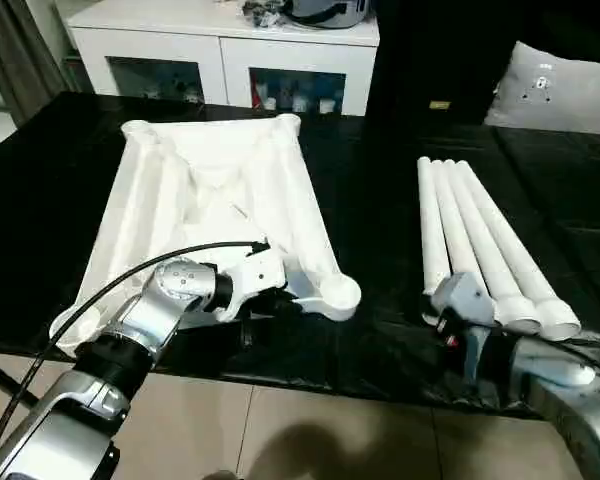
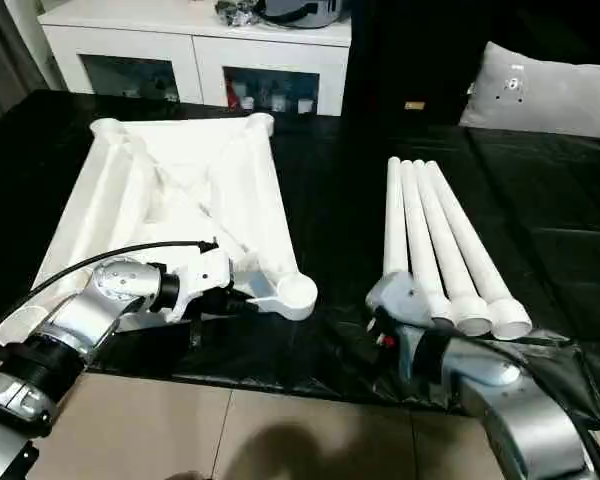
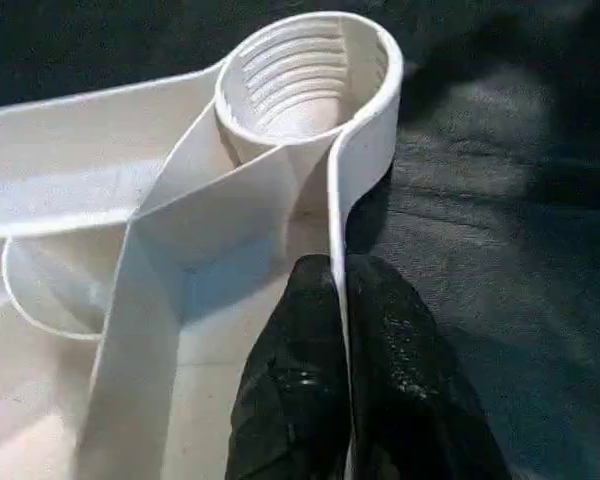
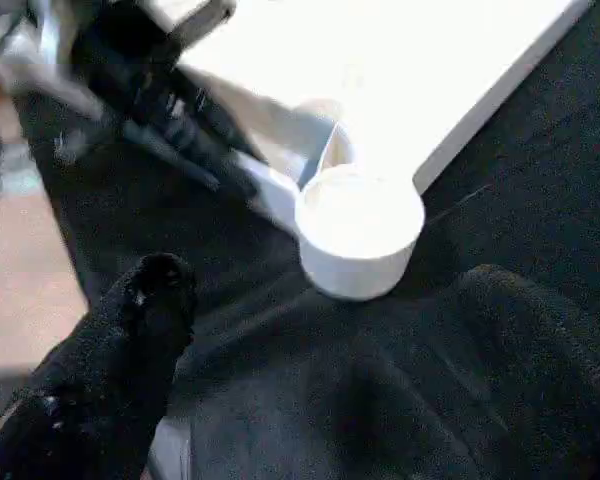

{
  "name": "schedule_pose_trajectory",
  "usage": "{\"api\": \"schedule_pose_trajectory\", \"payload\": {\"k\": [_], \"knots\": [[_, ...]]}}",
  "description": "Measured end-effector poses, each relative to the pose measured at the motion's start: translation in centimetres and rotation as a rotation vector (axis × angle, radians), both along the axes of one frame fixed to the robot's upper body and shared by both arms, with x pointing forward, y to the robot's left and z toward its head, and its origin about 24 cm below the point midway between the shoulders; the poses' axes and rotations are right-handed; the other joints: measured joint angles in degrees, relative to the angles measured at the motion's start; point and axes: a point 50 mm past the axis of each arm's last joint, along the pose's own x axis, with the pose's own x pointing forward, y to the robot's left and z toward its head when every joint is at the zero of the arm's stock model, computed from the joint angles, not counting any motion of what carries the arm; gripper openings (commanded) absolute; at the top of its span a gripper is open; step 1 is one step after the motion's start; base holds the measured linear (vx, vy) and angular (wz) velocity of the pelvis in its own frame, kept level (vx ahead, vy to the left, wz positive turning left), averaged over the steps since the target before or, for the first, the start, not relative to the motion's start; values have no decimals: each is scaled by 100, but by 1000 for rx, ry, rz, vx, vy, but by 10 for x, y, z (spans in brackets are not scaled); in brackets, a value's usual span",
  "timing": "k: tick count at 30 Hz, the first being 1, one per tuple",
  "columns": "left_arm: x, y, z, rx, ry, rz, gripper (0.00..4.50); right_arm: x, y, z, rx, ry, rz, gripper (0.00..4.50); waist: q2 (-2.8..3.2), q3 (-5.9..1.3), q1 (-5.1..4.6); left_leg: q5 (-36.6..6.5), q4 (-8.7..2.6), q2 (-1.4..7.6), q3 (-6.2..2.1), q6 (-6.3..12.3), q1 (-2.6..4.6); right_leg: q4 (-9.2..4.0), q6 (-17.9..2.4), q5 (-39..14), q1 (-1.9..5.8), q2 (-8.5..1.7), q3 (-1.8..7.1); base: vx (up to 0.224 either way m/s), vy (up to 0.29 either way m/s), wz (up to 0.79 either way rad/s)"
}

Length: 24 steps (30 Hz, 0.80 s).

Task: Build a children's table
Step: Move table base

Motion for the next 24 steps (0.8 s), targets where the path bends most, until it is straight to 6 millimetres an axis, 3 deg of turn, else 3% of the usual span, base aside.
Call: {"api": "schedule_pose_trajectory", "payload": {"k": [1,8,15,17,20,24], "knots": [[0,-1,0,-11,2,0,58,3,-1,2,19,-1,-46,450,5,3,5,1,-1,0,2,2,0,0,0,0,-1,-1,0,0,0,0],[-8,-19,19,-250,26,-2,104,22,-7,16,-52,-64,-272,450,-7,14,96,5,2,1,16,5,-3,4,0,0,-5,-4,1,0,0,0],[-12,-8,38,-280,12,104,170,50,6,42,-107,-47,-385,450,27,22,21,8,-3,3,15,-2,3,13,0,0,-8,-2,2,0,0,0],[-22,0,40,-289,36,167,185,67,8,43,-136,-9,-473,450,33,24,-57,13,-1,-1,15,-9,2,20,-1,0,-14,-1,10,0,0,0],[-35,-2,43,-296,65,193,209,83,-5,41,-191,32,-608,450,30,29,-6,14,-2,0,24,-11,-10,11,-1,-1,-14,-3,-1,0,0,0],[-38,-5,52,-287,23,220,243,93,-7,36,-232,97,-660,450,38,34,-4,15,-1,0,27,-13,-10,11,-1,-1,-14,-3,4,0,0,0]]}}
